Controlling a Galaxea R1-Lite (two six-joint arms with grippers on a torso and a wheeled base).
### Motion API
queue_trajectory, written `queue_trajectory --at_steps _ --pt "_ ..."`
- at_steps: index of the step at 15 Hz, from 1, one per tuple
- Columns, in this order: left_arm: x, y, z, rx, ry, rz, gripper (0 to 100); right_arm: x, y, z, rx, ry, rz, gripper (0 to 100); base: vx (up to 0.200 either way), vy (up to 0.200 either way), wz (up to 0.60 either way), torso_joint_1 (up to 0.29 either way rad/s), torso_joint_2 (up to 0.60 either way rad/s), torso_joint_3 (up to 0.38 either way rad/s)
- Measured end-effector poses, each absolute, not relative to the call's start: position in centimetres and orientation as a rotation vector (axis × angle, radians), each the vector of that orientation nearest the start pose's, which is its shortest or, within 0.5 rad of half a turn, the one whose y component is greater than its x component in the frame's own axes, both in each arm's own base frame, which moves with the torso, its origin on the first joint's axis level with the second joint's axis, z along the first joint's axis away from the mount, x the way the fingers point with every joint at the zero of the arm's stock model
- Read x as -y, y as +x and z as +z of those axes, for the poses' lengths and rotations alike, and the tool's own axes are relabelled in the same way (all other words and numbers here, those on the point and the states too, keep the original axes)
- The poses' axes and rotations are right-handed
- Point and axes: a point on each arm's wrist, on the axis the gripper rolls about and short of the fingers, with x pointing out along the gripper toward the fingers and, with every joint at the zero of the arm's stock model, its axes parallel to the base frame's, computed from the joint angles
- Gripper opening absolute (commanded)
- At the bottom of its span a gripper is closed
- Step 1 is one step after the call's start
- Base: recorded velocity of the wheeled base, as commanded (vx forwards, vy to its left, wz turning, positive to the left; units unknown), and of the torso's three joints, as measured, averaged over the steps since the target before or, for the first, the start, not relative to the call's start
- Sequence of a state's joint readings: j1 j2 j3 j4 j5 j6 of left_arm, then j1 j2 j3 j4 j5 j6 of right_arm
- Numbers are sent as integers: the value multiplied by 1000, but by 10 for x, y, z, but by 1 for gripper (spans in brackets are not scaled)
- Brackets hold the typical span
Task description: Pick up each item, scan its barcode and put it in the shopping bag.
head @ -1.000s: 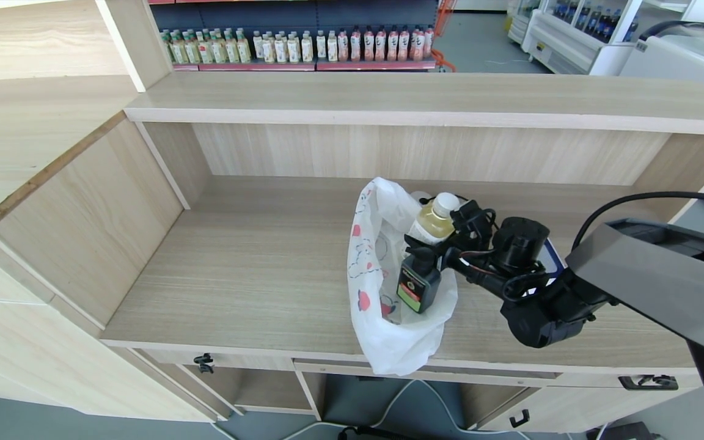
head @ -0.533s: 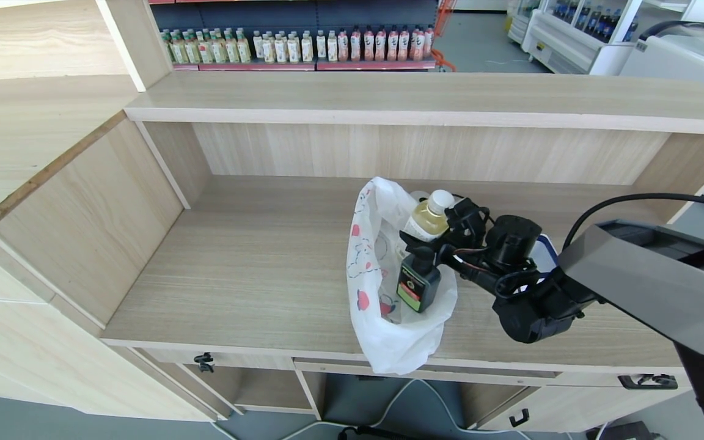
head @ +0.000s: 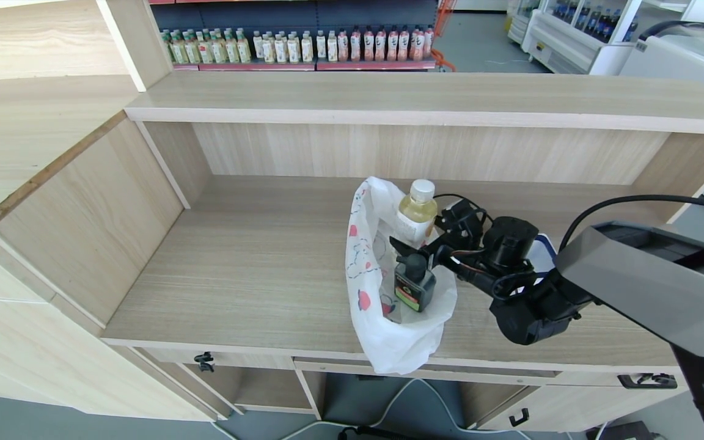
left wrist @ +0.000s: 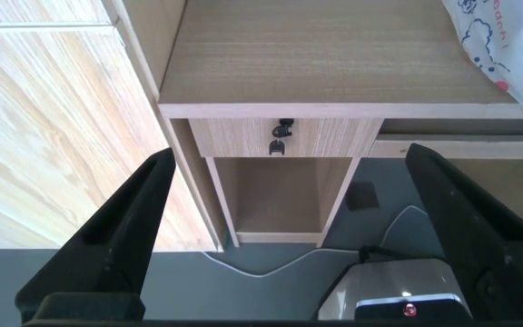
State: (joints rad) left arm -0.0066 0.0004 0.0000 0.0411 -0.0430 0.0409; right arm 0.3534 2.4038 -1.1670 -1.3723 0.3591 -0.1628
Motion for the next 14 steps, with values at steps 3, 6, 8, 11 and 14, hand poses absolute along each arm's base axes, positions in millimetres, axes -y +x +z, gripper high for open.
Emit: queue_trajectory --at_steps 3,6,8,11,14 --pt "1 -23 71 -40 46 -50 100 -162 418 82 223 -156 693 100 0 0 0 0 0 0" --pt "1 -23 71 -40 59 -50 100 -157 414 100 281 -157 678 100 0 0 0 0 0 0" --pt "1 -23 71 -39 70 -50 100 -153 411 115 344 -177 658 100 0 0 0 0 0 0" --pt "1 -23 71 -39 76 -51 100 -140 405 145 459 -219 612 100 0 0 0 0 0 0" --pt "1 -23 71 -40 53 -50 100 -125 387 175 492 -226 578 100 0 0 0 0 0 0"
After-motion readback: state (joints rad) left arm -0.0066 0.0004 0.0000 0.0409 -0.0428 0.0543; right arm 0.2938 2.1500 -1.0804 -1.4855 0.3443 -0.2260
